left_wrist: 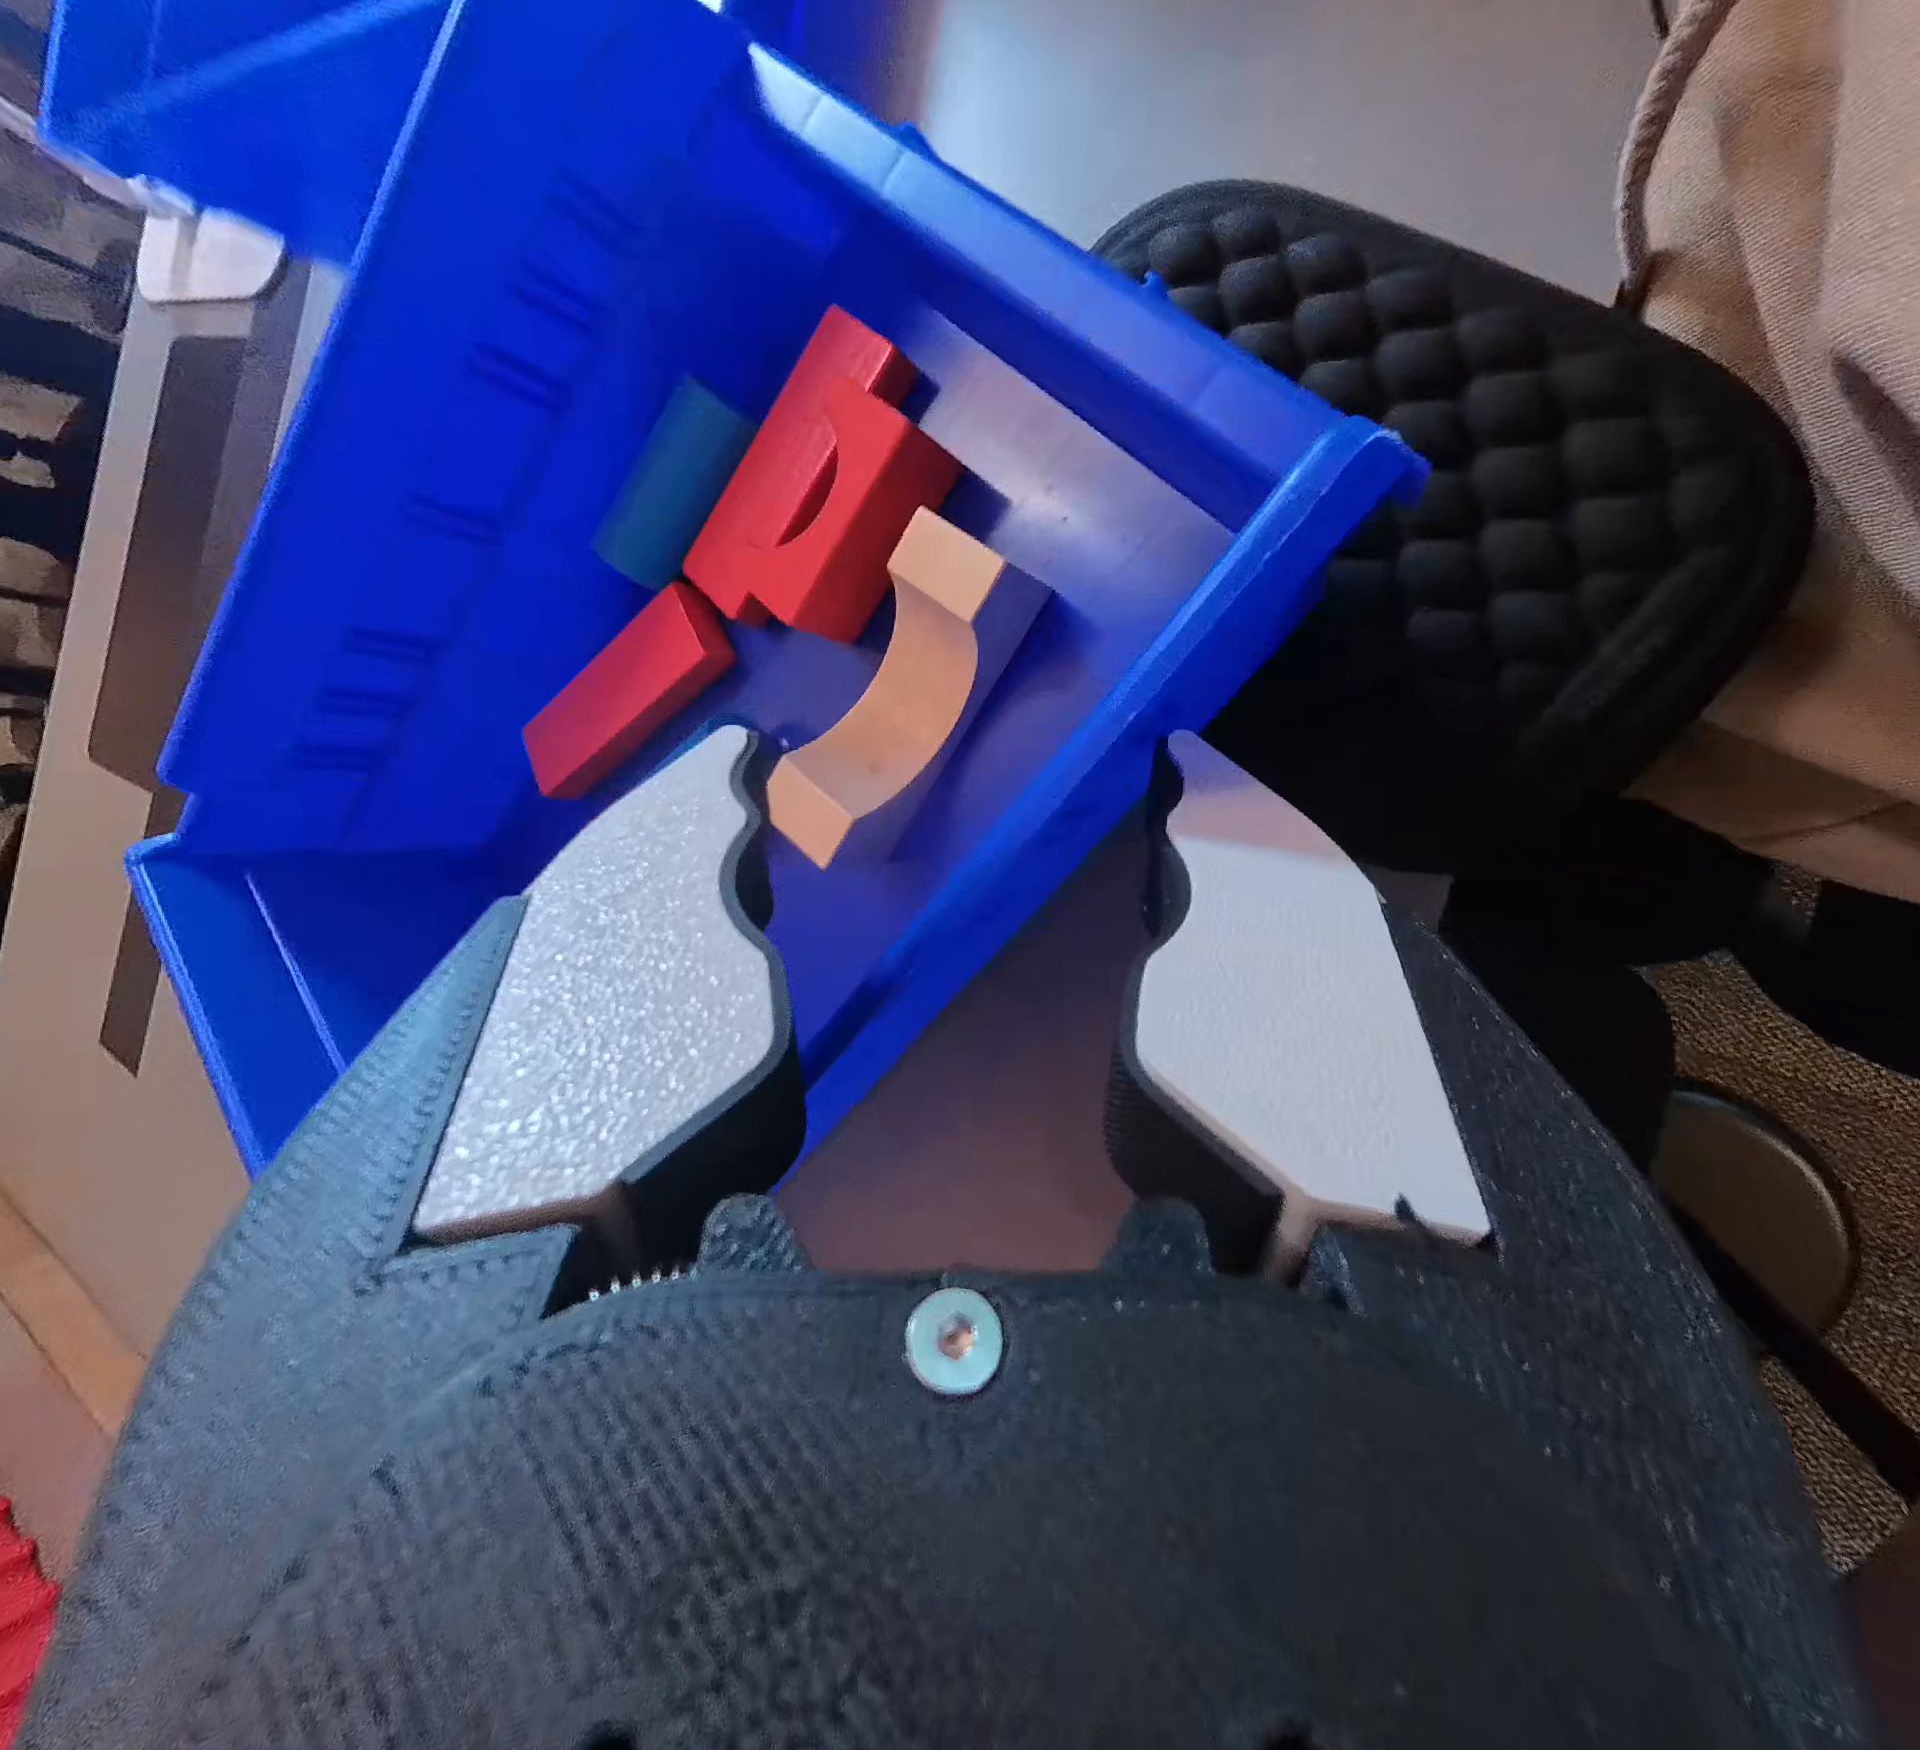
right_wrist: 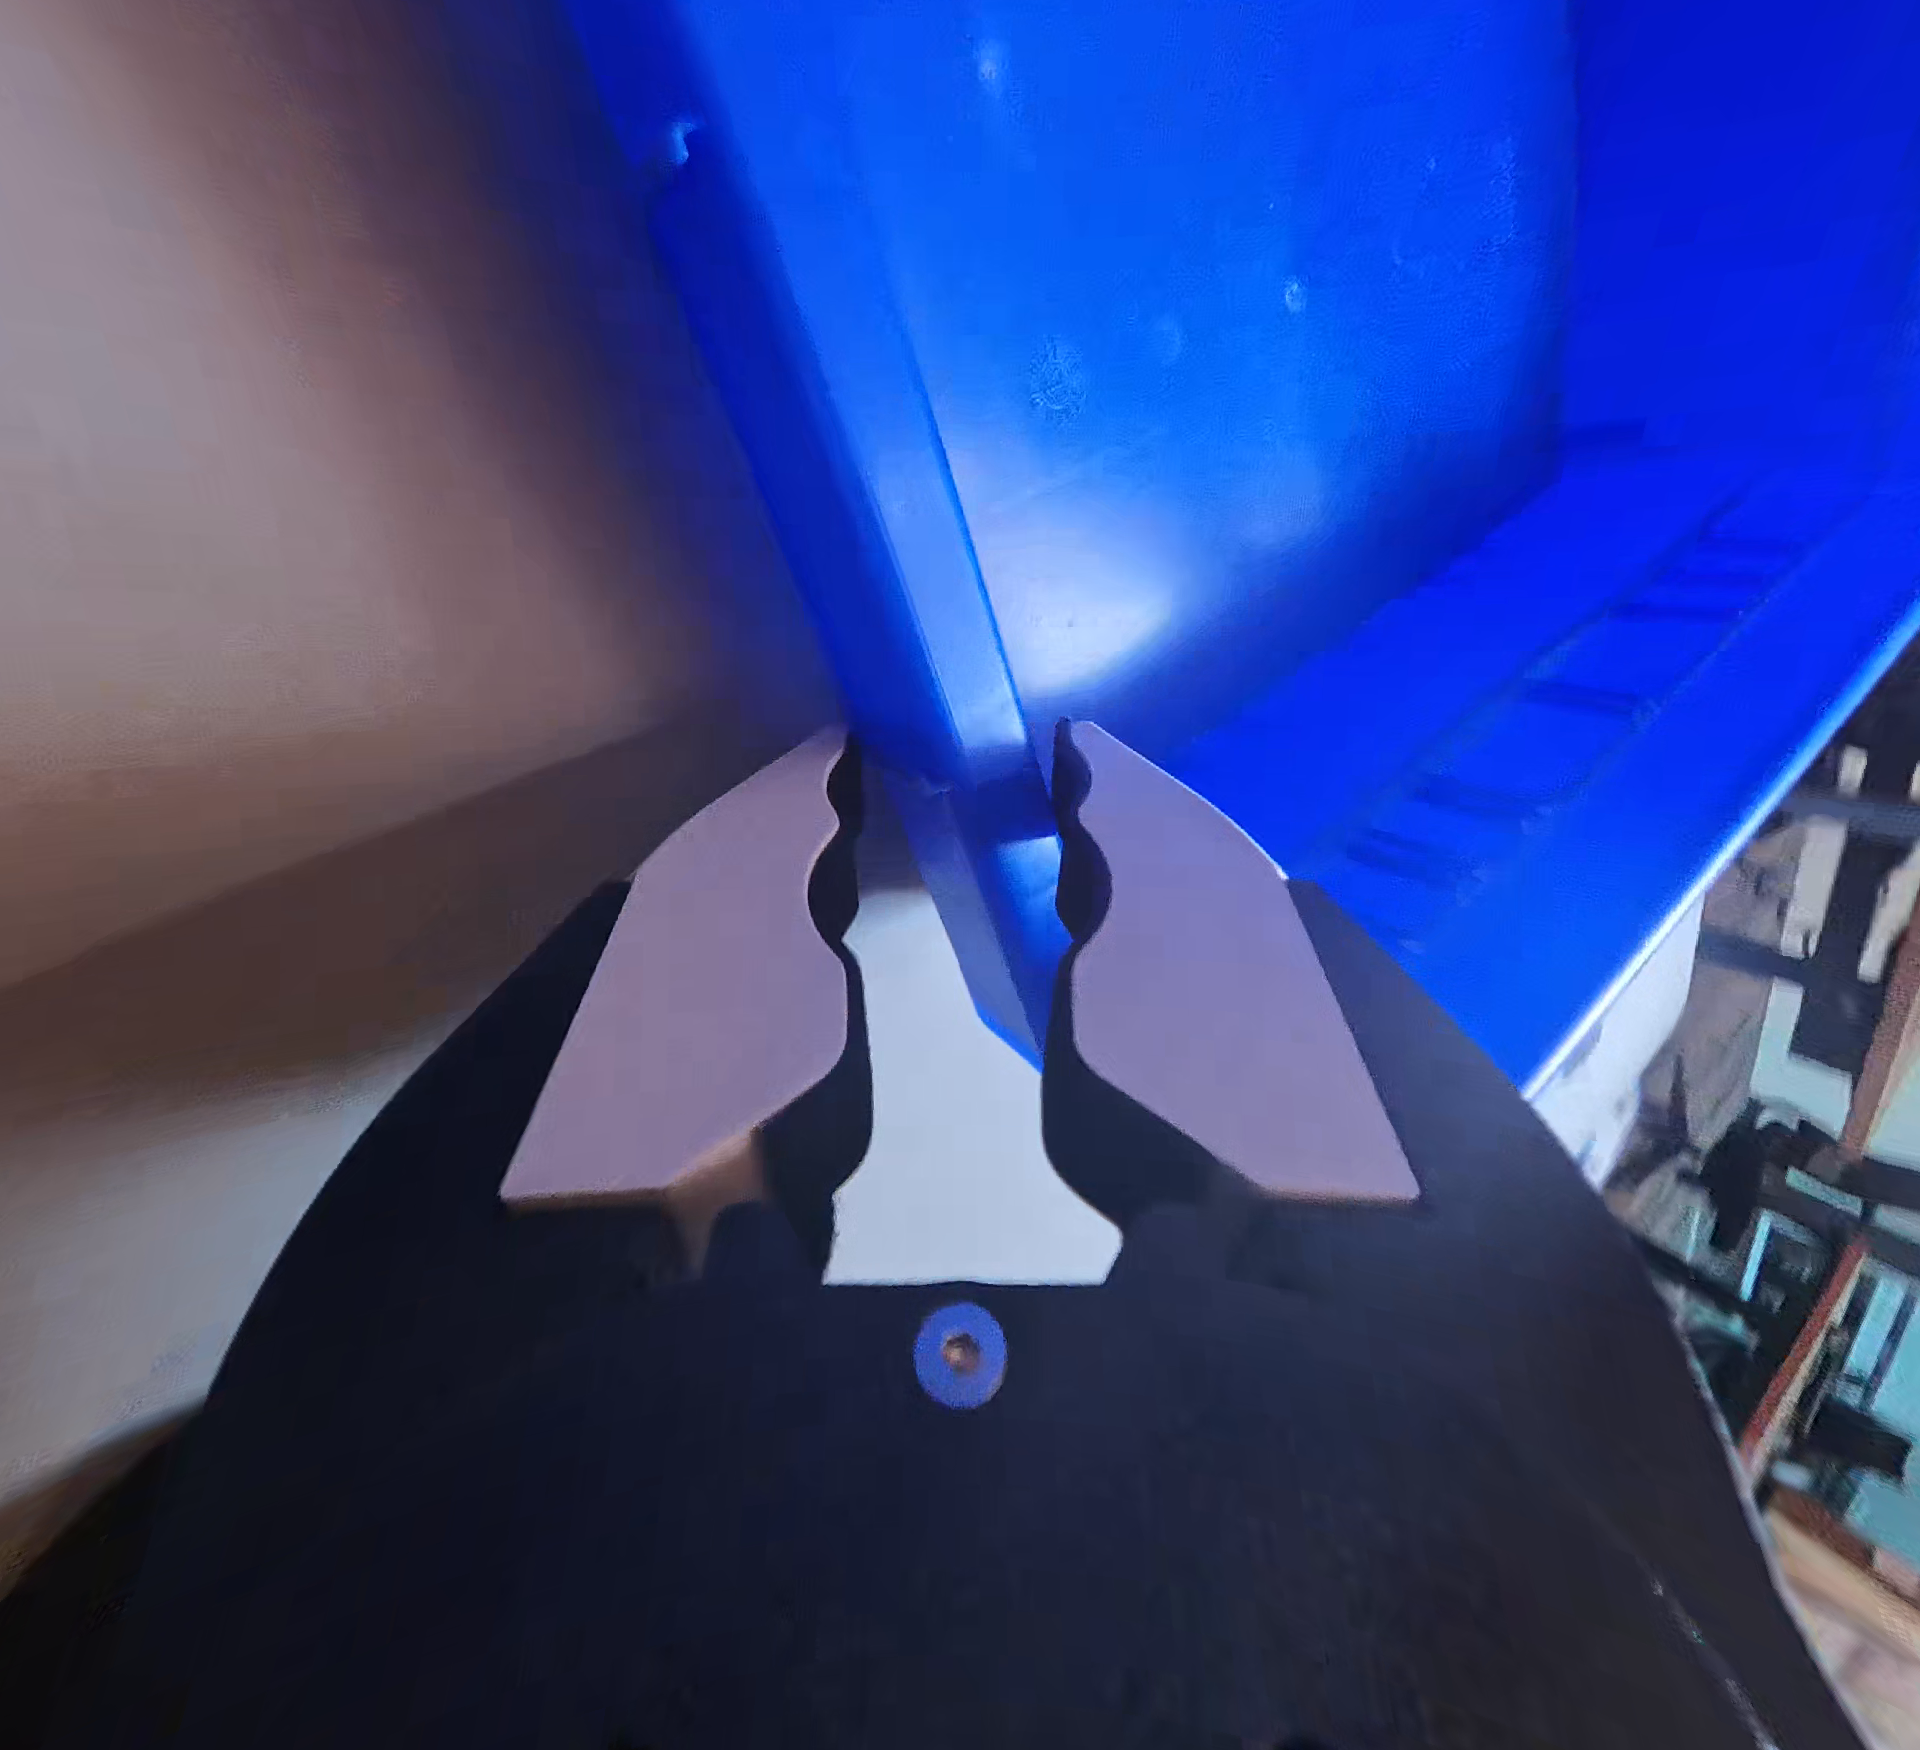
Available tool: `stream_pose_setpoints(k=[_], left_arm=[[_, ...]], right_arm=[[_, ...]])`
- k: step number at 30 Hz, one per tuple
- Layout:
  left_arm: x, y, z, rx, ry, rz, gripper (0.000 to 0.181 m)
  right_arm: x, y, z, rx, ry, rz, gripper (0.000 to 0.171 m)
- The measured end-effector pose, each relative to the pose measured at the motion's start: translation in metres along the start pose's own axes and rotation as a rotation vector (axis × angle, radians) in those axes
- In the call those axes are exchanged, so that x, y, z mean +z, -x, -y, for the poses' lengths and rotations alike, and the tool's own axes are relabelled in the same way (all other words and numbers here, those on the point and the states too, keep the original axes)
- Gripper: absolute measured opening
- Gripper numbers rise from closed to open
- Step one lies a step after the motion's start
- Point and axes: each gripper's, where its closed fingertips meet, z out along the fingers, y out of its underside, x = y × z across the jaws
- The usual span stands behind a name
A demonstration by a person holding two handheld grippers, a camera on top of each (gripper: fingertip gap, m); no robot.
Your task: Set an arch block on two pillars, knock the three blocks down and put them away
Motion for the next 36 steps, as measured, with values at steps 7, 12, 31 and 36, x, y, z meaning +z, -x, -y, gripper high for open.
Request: stream_pose_setpoints(k=[7,12,31,36], left_arm=[[0.006,0.000,-0.010,0.108,0.098,0.011,0.063],[0.019,0.001,-0.007,0.381,0.103,-0.018,0.030],[0.093,0.078,-0.014,0.759,0.354,-0.291,0.011],[0.095,0.114,-0.030,0.970,0.523,-0.187,0.012]], right_arm=[[-0.005,-0.034,-0.077,0.191,0.039,-0.186,0.036],[-0.015,-0.041,-0.053,0.314,-0.186,-0.157,0.035],[-0.013,-0.036,-0.029,0.293,-0.333,-0.174,0.029],[-0.014,-0.036,-0.031,0.294,-0.343,-0.186,0.029]])
